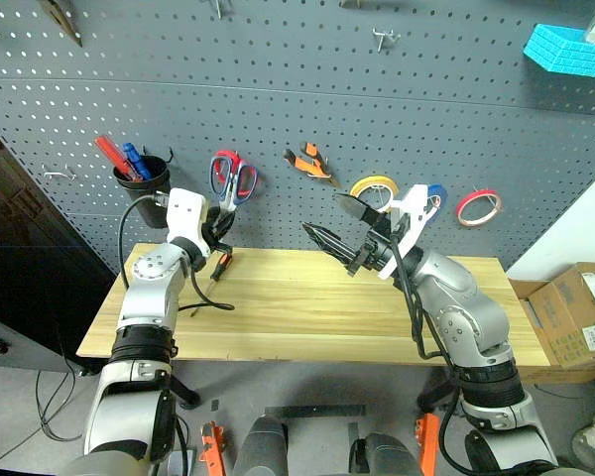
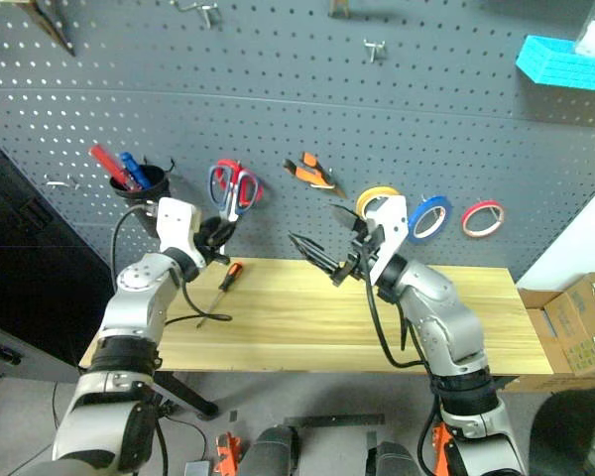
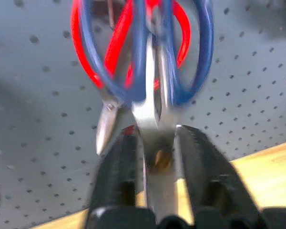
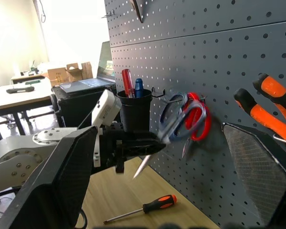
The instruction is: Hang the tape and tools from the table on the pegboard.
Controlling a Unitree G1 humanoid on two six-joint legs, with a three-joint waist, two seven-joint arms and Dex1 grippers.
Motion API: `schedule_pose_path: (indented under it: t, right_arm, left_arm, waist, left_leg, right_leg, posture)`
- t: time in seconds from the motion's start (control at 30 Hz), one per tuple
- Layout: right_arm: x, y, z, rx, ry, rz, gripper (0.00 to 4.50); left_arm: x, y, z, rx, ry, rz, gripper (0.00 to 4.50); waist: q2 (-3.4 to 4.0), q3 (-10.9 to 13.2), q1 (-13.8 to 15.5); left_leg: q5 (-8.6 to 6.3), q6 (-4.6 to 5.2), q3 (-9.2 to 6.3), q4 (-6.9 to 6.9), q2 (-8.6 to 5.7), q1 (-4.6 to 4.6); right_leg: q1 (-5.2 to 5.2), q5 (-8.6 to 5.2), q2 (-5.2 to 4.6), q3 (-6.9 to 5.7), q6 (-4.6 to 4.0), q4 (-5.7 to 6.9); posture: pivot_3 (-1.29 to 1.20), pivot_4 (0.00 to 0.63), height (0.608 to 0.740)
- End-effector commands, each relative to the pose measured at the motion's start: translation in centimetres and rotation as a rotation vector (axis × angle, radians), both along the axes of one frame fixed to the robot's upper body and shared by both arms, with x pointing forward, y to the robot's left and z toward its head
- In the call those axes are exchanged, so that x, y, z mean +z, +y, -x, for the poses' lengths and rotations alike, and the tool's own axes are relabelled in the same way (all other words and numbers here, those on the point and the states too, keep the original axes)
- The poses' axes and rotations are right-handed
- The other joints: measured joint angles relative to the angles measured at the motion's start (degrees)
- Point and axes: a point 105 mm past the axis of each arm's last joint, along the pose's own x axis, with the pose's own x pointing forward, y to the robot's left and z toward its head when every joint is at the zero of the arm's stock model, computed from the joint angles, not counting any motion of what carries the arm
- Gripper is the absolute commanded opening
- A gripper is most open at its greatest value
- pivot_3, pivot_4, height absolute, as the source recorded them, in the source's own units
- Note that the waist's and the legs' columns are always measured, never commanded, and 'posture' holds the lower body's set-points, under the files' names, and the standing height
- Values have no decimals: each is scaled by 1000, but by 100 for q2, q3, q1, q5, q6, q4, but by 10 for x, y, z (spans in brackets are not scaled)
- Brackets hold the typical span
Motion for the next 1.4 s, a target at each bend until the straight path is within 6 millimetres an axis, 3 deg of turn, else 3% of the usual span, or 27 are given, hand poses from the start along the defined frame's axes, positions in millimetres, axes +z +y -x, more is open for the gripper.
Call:
schedule_pose_path:
  t: [0.03,0.2,0.47,0.73,0.87,1.03,1.23,1.4]
  right_arm:
    - [15,-3,3,-10,-66,-15,4500]
    - [14,-3,5,-11,-64,-15,4500]
    - [7,6,9,18,-45,23,4500]
    - [-24,38,2,49,-30,227,4500]
    - [-25,58,-11,48,-45,287,4500]
    - [-30,68,-25,1,-20,329,4500]
    - [-33,66,-24,-42,35,313,4500]
    - [-36,52,-18,-80,76,312,4500]
  left_arm:
    - [20,0,-3,-6,-72,-12,2736]
    - [13,0,2,1,-60,-9,4478]
    - [-34,17,25,156,100,46,4478]
    - [-65,45,31,219,278,52,4478]
    - [-65,60,19,215,336,14,4478]
    - [-72,75,11,235,401,-9,4478]
    - [-80,62,3,160,452,-48,4478]
    - [-68,52,-9,141,424,-68,4478]
  waist:
    - [0,-3,3]
    - [0,-5,-1]
    - [2,-5,-46]
    - [22,31,-138]
    - [45,238,-179]
    - [44,487,-197]
    - [28,815,-241]
    - [32,1110,-345]
  left_leg:
    - [0,0,0,1,0,0]
    - [0,0,0,7,1,0]
    - [0,0,1,8,4,1]
    - [-1,-1,-2,10,8,14]
    - [-13,-18,-6,8,10,58]
    - [-1,1,0,6,11,74]
    - [3,7,-6,31,8,-12]
    - [2,9,-26,30,7,-65]
  right_leg:
    - [1,0,0,0,0,0]
    - [2,1,0,0,1,3]
    - [2,1,0,3,1,6]
    - [4,-31,-1,1,-18,14]
    - [1,-29,-5,-3,-27,24]
    - [-4,-25,-14,0,-37,43]
    - [-52,-35,-11,3,-36,89]
    - [-94,-39,-6,-10,-21,99]
  posture:
    - [174,29,740]
    - [171,32,740]
    - [164,75,740]
    - [145,160,740]
    - [119,217,740]
    - [84,286,740]
    - [44,361,740]
    - [10,415,740]
